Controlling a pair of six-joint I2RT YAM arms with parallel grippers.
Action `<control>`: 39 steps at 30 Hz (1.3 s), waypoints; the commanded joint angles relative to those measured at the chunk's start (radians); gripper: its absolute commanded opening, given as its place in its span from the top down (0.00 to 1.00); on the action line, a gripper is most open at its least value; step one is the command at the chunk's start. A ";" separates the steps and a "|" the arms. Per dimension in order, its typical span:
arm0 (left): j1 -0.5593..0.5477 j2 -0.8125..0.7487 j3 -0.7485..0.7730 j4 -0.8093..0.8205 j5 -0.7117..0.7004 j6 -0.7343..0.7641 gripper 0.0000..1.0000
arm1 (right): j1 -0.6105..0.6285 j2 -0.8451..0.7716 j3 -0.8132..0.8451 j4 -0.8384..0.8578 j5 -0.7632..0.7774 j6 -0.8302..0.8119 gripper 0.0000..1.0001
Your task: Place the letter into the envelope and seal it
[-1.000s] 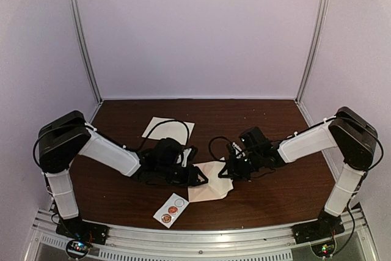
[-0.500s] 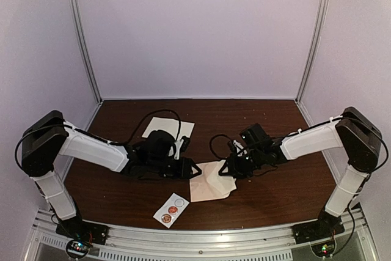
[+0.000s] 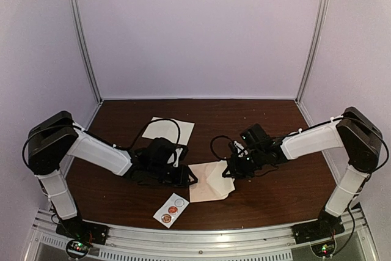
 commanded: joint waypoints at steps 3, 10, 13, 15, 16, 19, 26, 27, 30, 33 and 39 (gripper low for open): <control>0.003 0.005 -0.006 0.013 -0.035 -0.005 0.63 | -0.005 -0.014 0.004 0.003 0.014 -0.007 1.00; 0.002 -0.001 -0.017 -0.016 -0.068 -0.018 0.61 | -0.006 -0.007 0.006 0.003 0.014 -0.007 1.00; 0.002 0.004 -0.019 -0.013 -0.062 -0.024 0.60 | -0.006 -0.008 0.006 0.003 0.014 -0.006 1.00; 0.002 0.009 -0.019 -0.006 -0.054 -0.027 0.60 | -0.006 -0.007 0.006 0.005 0.014 -0.004 1.00; 0.002 0.013 -0.020 0.002 -0.048 -0.027 0.60 | -0.006 -0.007 0.006 0.008 0.013 -0.003 1.00; 0.002 0.027 -0.022 0.018 -0.028 -0.034 0.61 | -0.006 -0.008 -0.001 0.026 0.009 0.009 1.00; 0.002 0.047 -0.032 0.044 0.000 -0.045 0.63 | 0.002 0.002 -0.015 0.063 -0.005 0.037 1.00; 0.002 0.049 -0.032 0.046 0.002 -0.046 0.63 | 0.005 0.006 -0.015 0.064 -0.005 0.039 1.00; 0.002 0.059 -0.035 0.051 0.010 -0.047 0.64 | 0.010 0.019 -0.014 0.099 -0.007 0.047 1.00; 0.002 0.065 -0.034 0.057 0.017 -0.048 0.64 | 0.019 0.032 -0.009 0.112 -0.010 0.054 1.00; 0.002 0.070 -0.034 0.063 0.023 -0.049 0.65 | 0.030 0.057 -0.009 0.138 -0.016 0.066 1.00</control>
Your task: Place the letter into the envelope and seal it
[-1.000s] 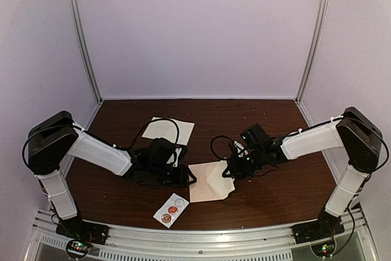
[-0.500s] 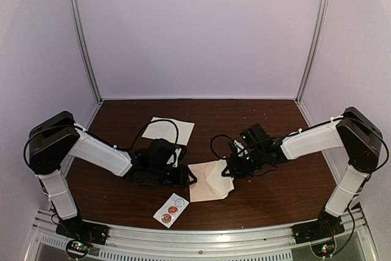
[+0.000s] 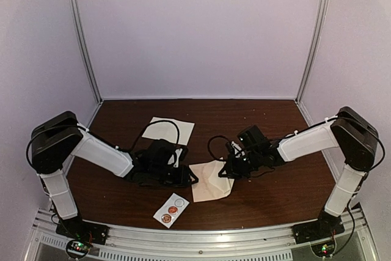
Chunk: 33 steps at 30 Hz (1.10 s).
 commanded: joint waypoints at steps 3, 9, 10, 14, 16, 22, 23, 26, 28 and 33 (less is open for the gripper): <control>0.001 0.036 -0.018 -0.007 0.021 -0.005 0.65 | 0.020 0.032 -0.008 0.063 -0.015 0.025 1.00; 0.002 0.038 -0.017 0.003 0.029 -0.007 0.65 | 0.036 0.055 0.001 0.094 -0.024 0.042 1.00; 0.002 0.038 -0.016 0.005 0.029 -0.007 0.65 | 0.039 0.061 0.004 0.096 -0.023 0.043 1.00; 0.001 0.039 -0.014 0.009 0.029 -0.009 0.66 | 0.043 0.065 0.015 0.078 -0.021 0.031 1.00; 0.002 0.035 -0.015 0.007 0.026 -0.008 0.66 | 0.044 0.053 0.030 0.038 0.003 0.011 0.94; 0.001 0.029 -0.019 0.005 0.017 -0.009 0.66 | 0.043 -0.024 0.102 -0.169 0.119 -0.081 0.73; 0.002 0.029 -0.019 0.006 0.017 -0.009 0.66 | 0.044 -0.039 0.113 -0.199 0.141 -0.097 0.71; 0.001 0.027 -0.022 0.008 0.017 -0.011 0.66 | 0.042 -0.075 0.143 -0.295 0.211 -0.143 0.65; 0.002 0.026 -0.023 0.008 0.016 -0.011 0.66 | 0.044 -0.091 0.156 -0.345 0.252 -0.172 0.63; 0.001 0.026 -0.018 0.010 0.020 -0.010 0.66 | 0.045 -0.105 0.173 -0.426 0.324 -0.225 0.59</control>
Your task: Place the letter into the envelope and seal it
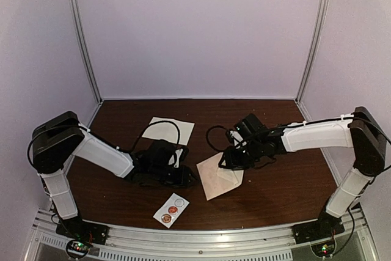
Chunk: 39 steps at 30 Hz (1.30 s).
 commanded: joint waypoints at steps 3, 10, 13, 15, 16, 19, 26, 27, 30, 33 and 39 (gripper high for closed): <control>0.002 0.015 -0.010 -0.020 0.004 -0.002 0.65 | 0.006 -0.027 0.032 -0.162 0.162 -0.091 0.58; 0.002 0.011 0.007 -0.015 0.018 0.002 0.63 | 0.004 -0.033 0.015 -0.151 0.155 -0.103 0.63; -0.004 0.011 0.021 -0.011 0.021 0.006 0.62 | 0.002 -0.009 -0.015 -0.123 0.133 -0.079 0.65; -0.012 0.017 0.035 -0.016 0.019 0.010 0.62 | -0.002 0.000 -0.040 -0.087 0.108 -0.058 0.67; -0.015 0.022 0.040 -0.019 0.022 0.009 0.62 | -0.005 0.003 -0.052 -0.070 0.095 -0.048 0.68; -0.018 0.036 0.047 -0.016 0.029 0.008 0.63 | -0.011 0.017 -0.074 -0.036 0.074 -0.028 0.70; -0.018 0.068 0.065 -0.009 0.038 0.014 0.66 | -0.025 0.049 -0.091 -0.014 0.060 -0.014 0.74; -0.017 0.073 0.065 -0.004 0.042 0.014 0.67 | -0.028 0.053 -0.094 -0.010 0.059 -0.014 0.75; -0.018 0.085 0.068 -0.003 0.043 0.012 0.68 | -0.029 0.056 -0.102 0.008 0.042 -0.011 0.78; -0.018 0.097 0.073 -0.003 0.046 0.008 0.70 | -0.030 0.059 -0.109 0.025 0.018 -0.006 0.82; -0.018 0.112 0.079 -0.001 0.058 0.009 0.71 | -0.028 0.062 -0.132 0.077 -0.026 0.016 0.87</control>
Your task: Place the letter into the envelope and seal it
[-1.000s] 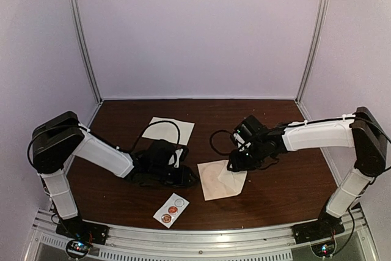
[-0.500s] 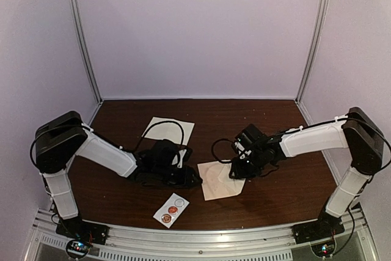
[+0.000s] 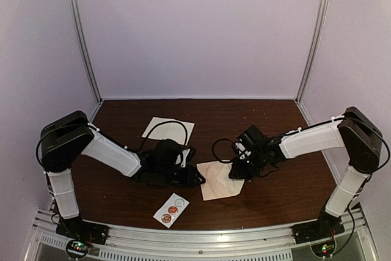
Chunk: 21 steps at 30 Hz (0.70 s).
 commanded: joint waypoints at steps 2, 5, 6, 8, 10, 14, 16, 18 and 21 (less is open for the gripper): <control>-0.005 0.041 0.009 -0.023 0.010 0.007 0.71 | -0.002 0.021 -0.027 0.055 -0.045 0.025 0.89; -0.005 0.046 0.011 -0.023 0.014 0.006 0.72 | -0.001 0.026 -0.028 0.064 -0.060 0.027 0.91; -0.004 0.048 0.013 -0.023 0.015 0.005 0.72 | 0.000 0.027 -0.029 0.072 -0.065 0.028 0.92; -0.004 0.050 0.013 -0.023 0.015 0.004 0.72 | 0.001 0.029 -0.027 0.076 -0.073 0.031 0.92; -0.005 0.052 0.014 -0.023 0.018 0.004 0.72 | 0.002 0.032 -0.024 0.077 -0.076 0.031 0.93; -0.004 0.055 0.013 -0.022 0.021 0.004 0.72 | 0.004 0.038 -0.021 0.083 -0.083 0.033 0.94; -0.004 0.056 0.014 -0.022 0.020 0.005 0.72 | 0.006 0.042 -0.019 0.084 -0.085 0.032 0.95; -0.005 0.057 0.013 -0.022 0.022 0.004 0.73 | 0.008 0.048 -0.018 0.087 -0.094 0.036 0.95; -0.005 0.057 0.013 -0.020 0.024 0.002 0.73 | 0.014 0.051 -0.015 0.092 -0.100 0.040 0.96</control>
